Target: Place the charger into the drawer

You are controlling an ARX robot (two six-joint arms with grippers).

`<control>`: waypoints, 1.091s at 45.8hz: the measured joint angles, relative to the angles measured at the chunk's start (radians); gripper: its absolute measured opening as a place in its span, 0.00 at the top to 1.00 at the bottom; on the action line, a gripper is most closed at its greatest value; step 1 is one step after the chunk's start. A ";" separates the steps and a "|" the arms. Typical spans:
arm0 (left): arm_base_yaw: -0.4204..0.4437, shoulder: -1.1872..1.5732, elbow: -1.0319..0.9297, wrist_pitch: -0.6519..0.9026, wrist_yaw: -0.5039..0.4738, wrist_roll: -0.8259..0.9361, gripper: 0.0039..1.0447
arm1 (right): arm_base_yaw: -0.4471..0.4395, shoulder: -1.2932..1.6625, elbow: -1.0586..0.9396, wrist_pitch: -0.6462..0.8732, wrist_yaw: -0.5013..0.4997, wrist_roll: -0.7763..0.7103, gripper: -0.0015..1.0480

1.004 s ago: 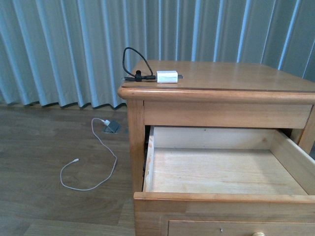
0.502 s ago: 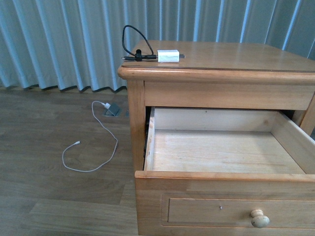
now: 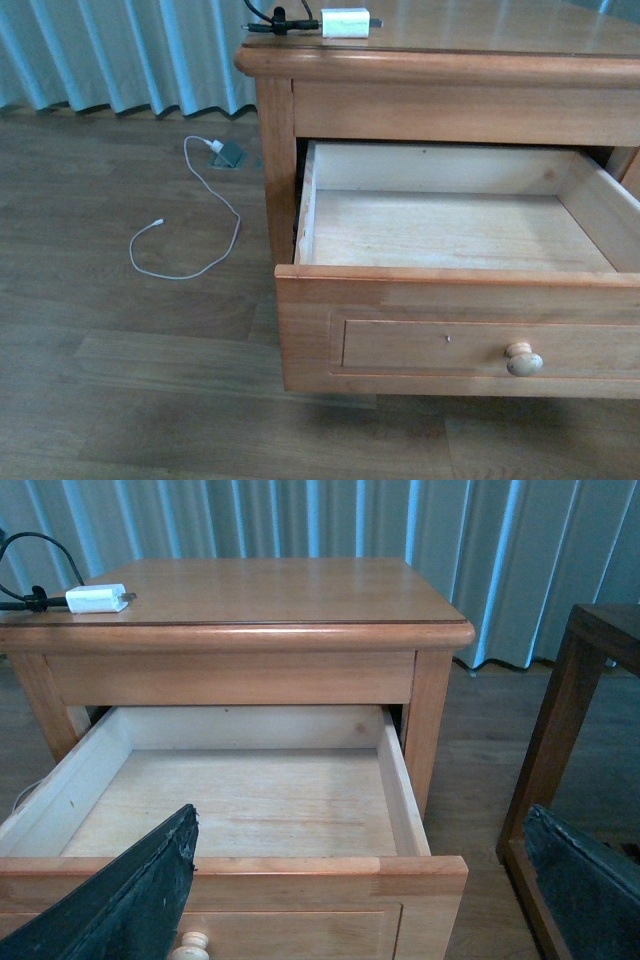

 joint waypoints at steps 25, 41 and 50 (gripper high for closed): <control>-0.056 0.376 0.440 -0.145 -0.051 -0.181 0.06 | 0.000 0.000 0.000 0.000 0.000 0.000 0.08; -0.056 0.413 0.525 -0.240 -0.079 -0.161 0.38 | 0.000 0.000 0.000 0.000 0.000 0.000 0.08; -0.052 0.413 0.517 -0.223 -0.089 -0.157 0.39 | 0.000 0.000 0.000 0.000 0.000 0.000 0.08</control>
